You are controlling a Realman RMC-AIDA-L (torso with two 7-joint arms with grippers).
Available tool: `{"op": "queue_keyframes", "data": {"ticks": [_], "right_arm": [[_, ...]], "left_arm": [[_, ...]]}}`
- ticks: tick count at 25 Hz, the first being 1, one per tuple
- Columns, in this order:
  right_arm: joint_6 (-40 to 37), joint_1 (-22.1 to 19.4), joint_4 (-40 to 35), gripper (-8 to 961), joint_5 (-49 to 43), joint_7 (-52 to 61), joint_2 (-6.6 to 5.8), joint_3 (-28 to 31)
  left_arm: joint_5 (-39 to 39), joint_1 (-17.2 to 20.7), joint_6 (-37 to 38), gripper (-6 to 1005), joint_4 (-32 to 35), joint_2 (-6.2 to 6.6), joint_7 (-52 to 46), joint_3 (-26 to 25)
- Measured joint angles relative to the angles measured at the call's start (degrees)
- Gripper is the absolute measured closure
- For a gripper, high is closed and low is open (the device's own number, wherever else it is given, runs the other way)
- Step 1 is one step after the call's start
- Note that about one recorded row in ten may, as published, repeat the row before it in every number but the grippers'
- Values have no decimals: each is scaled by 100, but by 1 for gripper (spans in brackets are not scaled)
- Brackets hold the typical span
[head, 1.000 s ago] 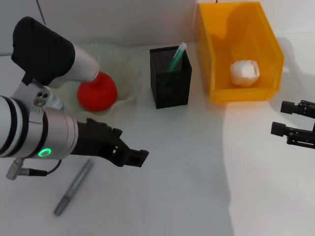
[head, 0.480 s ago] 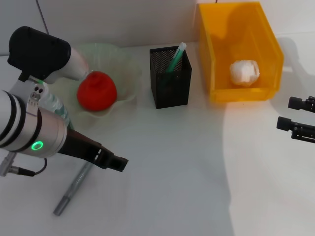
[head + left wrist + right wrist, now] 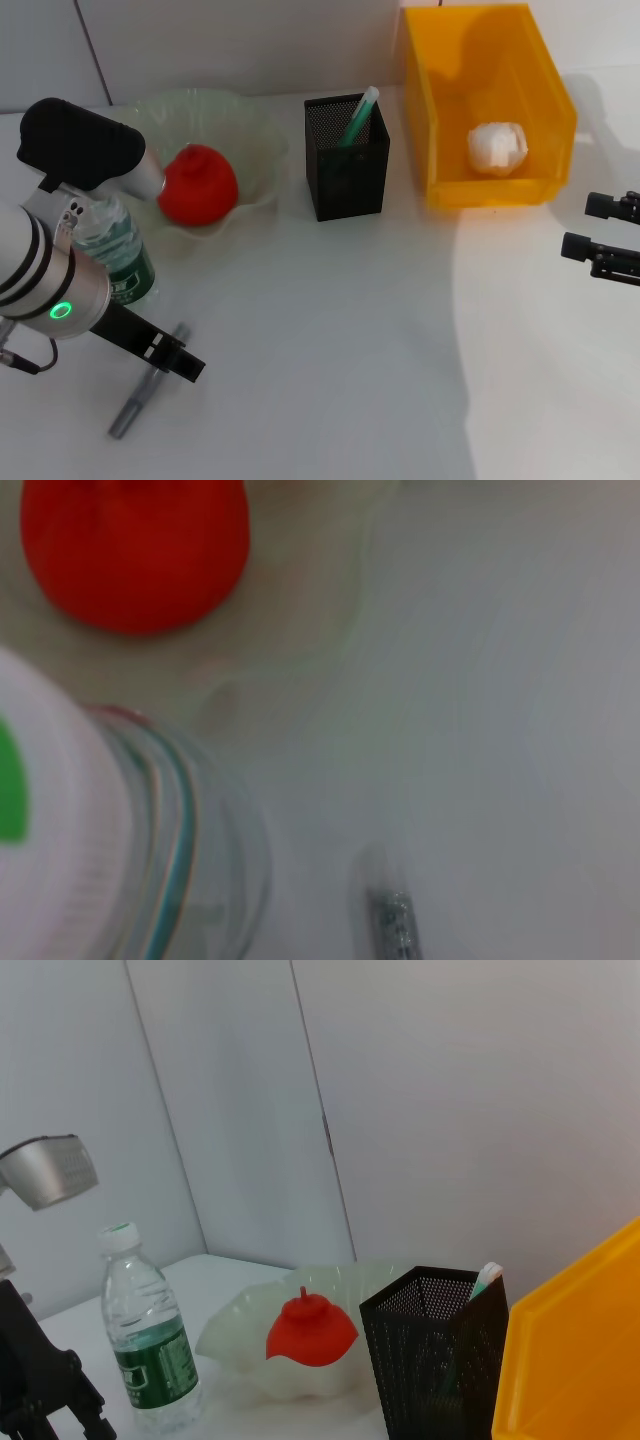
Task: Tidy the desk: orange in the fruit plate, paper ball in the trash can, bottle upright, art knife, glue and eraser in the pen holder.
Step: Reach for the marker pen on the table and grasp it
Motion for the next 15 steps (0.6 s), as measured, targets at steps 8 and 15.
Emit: {"op": "queue_keyframes", "data": {"ticks": [8, 15], "right_arm": [[6, 9, 22, 228, -4, -2, 8, 0], [21, 19, 25, 229, -4, -3, 30, -8]], "left_arm": [[299, -293, -10, 224, -417, -3, -3, 6], [321, -540, -42, 226, -782, 1, -6, -34]]}}
